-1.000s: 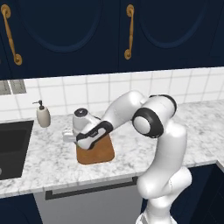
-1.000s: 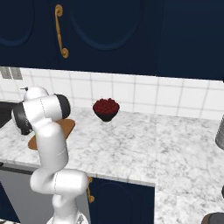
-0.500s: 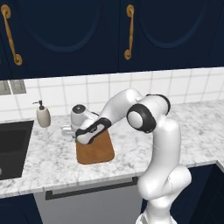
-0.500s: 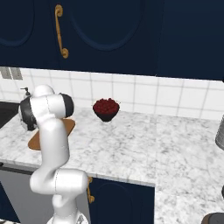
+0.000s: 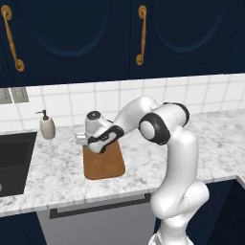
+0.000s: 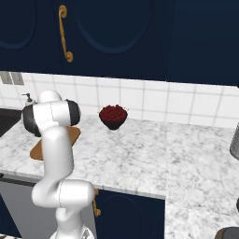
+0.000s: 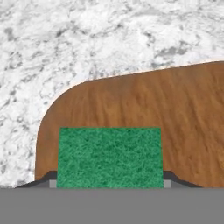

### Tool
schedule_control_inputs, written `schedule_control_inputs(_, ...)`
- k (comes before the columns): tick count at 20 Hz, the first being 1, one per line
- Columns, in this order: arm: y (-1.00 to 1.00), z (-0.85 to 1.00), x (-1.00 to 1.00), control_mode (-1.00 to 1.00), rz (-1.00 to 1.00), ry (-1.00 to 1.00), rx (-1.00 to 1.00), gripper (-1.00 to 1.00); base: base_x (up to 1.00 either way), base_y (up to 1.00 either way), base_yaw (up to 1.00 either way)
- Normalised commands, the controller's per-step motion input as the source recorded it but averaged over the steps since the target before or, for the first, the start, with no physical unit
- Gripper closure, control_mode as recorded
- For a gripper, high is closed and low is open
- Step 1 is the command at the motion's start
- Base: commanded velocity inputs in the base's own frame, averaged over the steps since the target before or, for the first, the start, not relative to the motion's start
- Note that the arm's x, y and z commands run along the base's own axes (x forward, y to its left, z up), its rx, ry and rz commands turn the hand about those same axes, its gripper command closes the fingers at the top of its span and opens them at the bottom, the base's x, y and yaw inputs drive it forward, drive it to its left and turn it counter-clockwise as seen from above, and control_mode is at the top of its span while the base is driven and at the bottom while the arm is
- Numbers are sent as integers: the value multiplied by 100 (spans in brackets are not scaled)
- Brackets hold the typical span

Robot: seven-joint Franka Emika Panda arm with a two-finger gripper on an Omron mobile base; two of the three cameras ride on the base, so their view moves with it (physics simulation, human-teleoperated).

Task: Pick up the sponge from the counter and clean the cutting board by briefly scrubbing or pressing down on the cutting board. Once finished, release the sponge.

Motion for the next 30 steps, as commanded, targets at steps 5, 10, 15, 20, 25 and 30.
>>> schedule_control_inputs(5,-64,-32,-5,-100,0,0,0,100,0,0,0)
schedule_control_inputs(10,-63,-27,-26,-100,0,0,0,100,0,0,0)
schedule_control_inputs(15,4,-21,-73,-100,3,9,-1,100,0,0,0)
schedule_control_inputs(20,10,-48,-100,-100,13,9,-1,100,0,0,0)
schedule_control_inputs(25,0,-73,-100,-100,14,11,0,100,0,0,0)
schedule_control_inputs(30,-3,-28,-100,-100,4,-4,0,100,0,0,0)
